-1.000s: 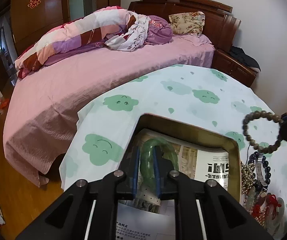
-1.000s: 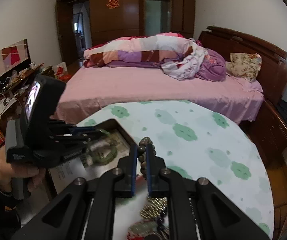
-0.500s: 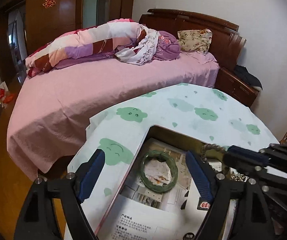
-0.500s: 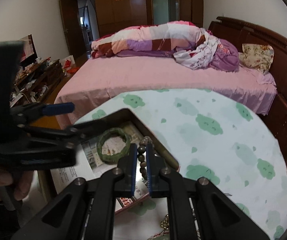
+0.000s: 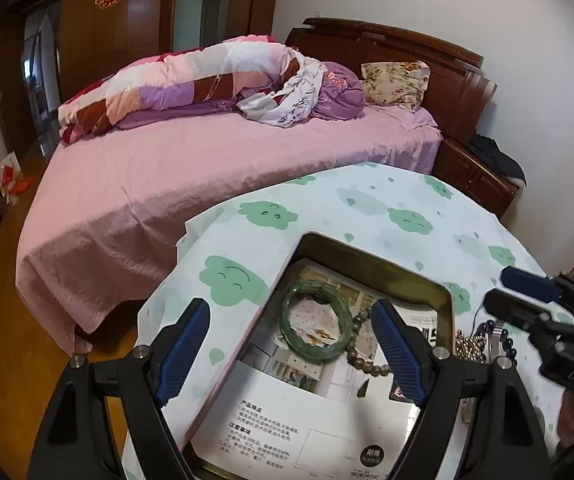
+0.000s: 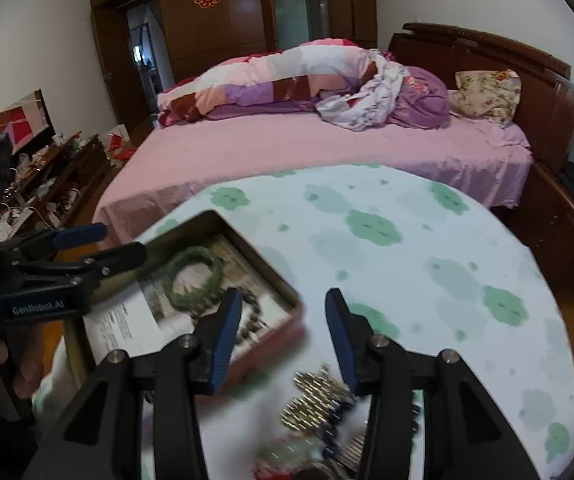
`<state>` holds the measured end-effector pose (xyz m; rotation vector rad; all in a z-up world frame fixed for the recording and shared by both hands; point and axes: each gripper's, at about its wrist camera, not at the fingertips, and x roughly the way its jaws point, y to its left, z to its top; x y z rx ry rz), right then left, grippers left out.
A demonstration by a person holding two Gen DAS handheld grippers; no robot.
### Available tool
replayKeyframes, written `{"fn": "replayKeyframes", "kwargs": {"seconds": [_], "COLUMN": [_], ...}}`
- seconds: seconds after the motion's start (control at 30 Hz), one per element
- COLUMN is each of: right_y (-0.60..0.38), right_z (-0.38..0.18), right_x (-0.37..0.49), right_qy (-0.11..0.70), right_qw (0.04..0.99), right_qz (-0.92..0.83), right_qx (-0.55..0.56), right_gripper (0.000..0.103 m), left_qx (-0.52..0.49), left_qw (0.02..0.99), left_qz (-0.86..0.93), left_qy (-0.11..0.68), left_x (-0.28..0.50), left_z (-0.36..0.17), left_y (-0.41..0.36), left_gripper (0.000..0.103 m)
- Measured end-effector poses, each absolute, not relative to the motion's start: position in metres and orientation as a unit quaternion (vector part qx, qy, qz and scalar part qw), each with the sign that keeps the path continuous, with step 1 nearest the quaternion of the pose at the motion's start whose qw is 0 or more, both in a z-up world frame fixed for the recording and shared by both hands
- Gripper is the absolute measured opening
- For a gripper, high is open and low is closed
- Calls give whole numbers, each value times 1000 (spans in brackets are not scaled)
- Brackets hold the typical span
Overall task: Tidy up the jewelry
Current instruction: 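Release the grey beaded bracelet into the tin beside the green bangle with the right tool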
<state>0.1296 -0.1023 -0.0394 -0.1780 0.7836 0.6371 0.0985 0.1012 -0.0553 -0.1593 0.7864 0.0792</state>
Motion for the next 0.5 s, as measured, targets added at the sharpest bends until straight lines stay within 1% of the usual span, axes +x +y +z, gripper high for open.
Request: {"fn": "replayKeyframes", "kwargs": {"seconds": [0.03, 0.1, 0.13, 0.27, 0.4, 0.5], "right_y": [-107, -118, -123, -144, -168, -186], "right_z": [-39, -38, -38, -39, -44, -52], "right_x": [128, 127, 126, 120, 109, 98], "right_qy": [375, 375, 375, 376, 381, 388], "right_qw": [872, 875, 876, 881, 885, 887], "right_qz": [302, 294, 290, 272, 252, 236], "right_qx": [-86, -88, -90, -95, -90, -85], "right_gripper": [48, 55, 56, 57, 63, 63], "left_qx": [-74, -71, -69, -58, -43, -34], "left_qw": [920, 920, 920, 921, 922, 922], "left_qz": [37, 34, 33, 22, 14, 2], "left_qy": [383, 384, 384, 385, 385, 386], "left_x": [98, 97, 96, 91, 82, 74], "left_z": [-55, -56, -56, -56, -56, -57], "left_y": [98, 93, 90, 75, 60, 47], "left_gripper": [83, 83, 83, 83, 83, 83]}}
